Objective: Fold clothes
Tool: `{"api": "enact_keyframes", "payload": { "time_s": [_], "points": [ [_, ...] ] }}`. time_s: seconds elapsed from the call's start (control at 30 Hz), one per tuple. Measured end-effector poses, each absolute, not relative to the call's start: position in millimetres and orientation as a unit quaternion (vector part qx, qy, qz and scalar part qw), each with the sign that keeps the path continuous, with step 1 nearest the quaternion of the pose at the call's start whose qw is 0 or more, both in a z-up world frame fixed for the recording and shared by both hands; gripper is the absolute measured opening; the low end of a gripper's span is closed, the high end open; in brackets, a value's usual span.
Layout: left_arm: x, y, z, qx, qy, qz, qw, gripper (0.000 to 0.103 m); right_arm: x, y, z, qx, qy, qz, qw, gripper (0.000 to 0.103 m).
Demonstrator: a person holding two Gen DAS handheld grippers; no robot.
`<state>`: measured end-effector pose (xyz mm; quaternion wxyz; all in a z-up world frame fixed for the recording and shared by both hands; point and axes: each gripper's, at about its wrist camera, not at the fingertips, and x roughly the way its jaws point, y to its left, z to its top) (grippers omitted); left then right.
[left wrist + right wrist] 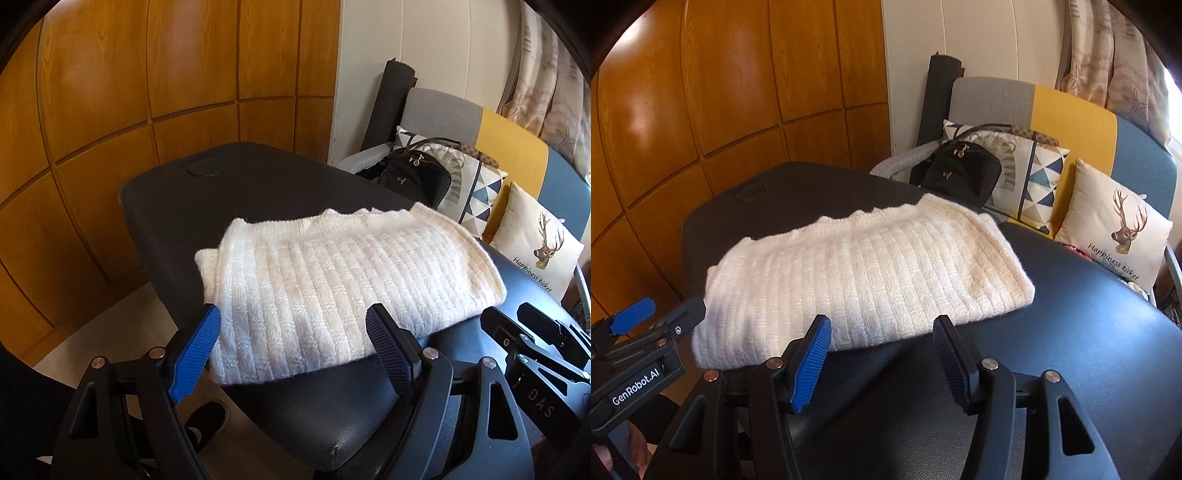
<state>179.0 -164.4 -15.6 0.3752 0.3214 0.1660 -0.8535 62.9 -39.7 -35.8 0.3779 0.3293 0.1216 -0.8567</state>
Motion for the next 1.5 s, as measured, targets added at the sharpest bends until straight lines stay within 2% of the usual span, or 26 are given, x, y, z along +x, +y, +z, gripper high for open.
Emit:
{"api": "enact_keyframes", "payload": {
  "time_s": [0.87, 1.5],
  "points": [
    [177.9, -164.3, -9.8, 0.326, 0.178, -0.862, 0.346, 0.084, 67.0, -39.7, -34.2, 0.331, 0.129, -0.856, 0.376, 0.059],
    [176.2, -145.8, -9.0, 0.286, 0.139, -0.883, 0.345, 0.083, 61.9, -37.8, -42.5, 0.346, 0.12, -0.85, 0.379, 0.059]
  ]
}}
